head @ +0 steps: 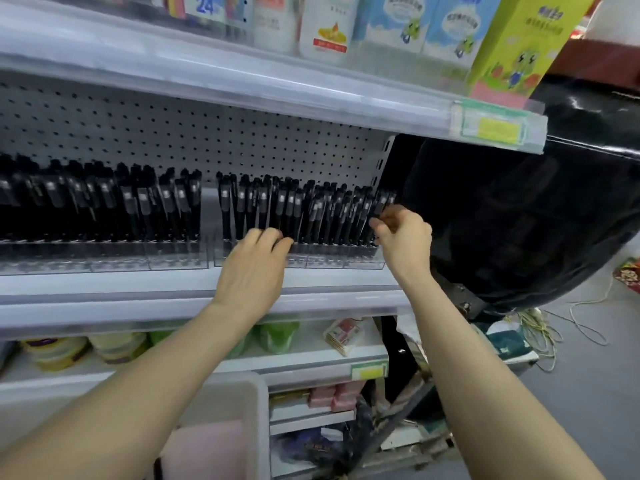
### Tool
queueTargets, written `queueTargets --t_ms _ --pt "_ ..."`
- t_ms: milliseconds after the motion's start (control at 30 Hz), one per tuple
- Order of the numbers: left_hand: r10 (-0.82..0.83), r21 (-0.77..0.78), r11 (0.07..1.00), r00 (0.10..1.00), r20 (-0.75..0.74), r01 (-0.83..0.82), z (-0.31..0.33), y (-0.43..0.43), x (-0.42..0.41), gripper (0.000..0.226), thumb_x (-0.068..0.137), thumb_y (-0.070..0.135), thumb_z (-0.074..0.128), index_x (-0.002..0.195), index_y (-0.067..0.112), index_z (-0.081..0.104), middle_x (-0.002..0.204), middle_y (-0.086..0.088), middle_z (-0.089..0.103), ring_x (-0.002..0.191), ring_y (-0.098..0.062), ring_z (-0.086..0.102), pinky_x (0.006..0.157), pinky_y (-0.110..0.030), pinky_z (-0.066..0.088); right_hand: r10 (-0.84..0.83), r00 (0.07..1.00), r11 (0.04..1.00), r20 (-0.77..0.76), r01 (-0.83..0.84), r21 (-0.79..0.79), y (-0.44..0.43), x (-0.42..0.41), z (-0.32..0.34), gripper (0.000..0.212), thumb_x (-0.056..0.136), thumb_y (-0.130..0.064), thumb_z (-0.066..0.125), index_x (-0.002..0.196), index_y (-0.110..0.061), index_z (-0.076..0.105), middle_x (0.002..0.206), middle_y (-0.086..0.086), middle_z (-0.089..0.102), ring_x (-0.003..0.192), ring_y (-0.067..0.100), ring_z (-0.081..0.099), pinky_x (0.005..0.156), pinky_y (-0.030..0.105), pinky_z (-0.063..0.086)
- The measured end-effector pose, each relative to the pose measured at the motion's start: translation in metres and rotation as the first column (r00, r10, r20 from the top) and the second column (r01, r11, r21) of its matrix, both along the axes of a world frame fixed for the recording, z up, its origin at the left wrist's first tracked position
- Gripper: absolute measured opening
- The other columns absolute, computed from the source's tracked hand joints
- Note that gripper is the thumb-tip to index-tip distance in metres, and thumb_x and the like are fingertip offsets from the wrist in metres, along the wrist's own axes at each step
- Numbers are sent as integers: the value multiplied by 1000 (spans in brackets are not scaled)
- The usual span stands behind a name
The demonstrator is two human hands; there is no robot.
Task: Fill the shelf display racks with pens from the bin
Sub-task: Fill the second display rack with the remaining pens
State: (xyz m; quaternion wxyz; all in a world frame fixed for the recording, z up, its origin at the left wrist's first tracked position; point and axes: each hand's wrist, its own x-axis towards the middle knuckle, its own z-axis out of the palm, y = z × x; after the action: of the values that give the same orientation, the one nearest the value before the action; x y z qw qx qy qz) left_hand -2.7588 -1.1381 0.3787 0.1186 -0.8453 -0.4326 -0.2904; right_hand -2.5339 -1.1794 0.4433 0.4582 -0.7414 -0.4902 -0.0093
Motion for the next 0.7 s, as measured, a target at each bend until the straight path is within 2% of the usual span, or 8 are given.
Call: queueTargets --t_ms 67,167,367,500,600,700 --pt "5 4 1000 1000 6 -5 -1 0 0 42 83 8 71 124 10 63 116 -4 60 101 -26 52 81 -37 53 16 1000 998 -12 -16 -58 4 -2 -13 22 94 -24 62 108 -7 67 85 7 71 83 26 67 80 43 55" --pt "4 21 1000 1000 8 -4 -3 0 -1 47 77 5 73 123 10 64 114 -4 60 98 -25 52 79 -35 52 0 999 999 -48 -3 -47 5 -5 -19 21 95 -23 60 108 -7 67 83 7 71 80 25 69 80 42 55" --pt "-41 -10 999 999 13 41 -5 1 -4 50 78 3 72 127 8 61 118 -5 59 102 -25 51 81 -36 53 -54 997 997 -49 52 -52 3 -11 -19 22 96 -20 59 111 -6 67 88 8 73 74 16 69 67 24 47" --pt "-112 -35 993 993 45 114 -3 -4 -18 46 84 4 68 129 8 60 124 -5 58 114 -26 49 74 -38 57 -94 992 996 -80 93 -18 -10 -22 -20 24 94 -18 62 115 -6 65 95 3 69 84 14 61 77 24 45" --pt "-131 -57 989 988 88 136 -3 -18 -39 42 87 8 65 129 11 61 126 -5 58 118 -26 49 80 -39 55 -96 991 995 -91 99 27 -26 -41 -25 22 93 -17 63 114 -9 64 89 -3 65 82 11 58 77 24 45" --pt "-126 -80 987 984 123 136 -9 -34 -66 36 90 11 62 126 15 62 125 -3 58 116 -26 50 79 -40 54 -49 990 998 -131 53 28 -40 -72 -37 17 93 -17 64 109 -12 65 89 -4 66 84 12 62 80 27 51"
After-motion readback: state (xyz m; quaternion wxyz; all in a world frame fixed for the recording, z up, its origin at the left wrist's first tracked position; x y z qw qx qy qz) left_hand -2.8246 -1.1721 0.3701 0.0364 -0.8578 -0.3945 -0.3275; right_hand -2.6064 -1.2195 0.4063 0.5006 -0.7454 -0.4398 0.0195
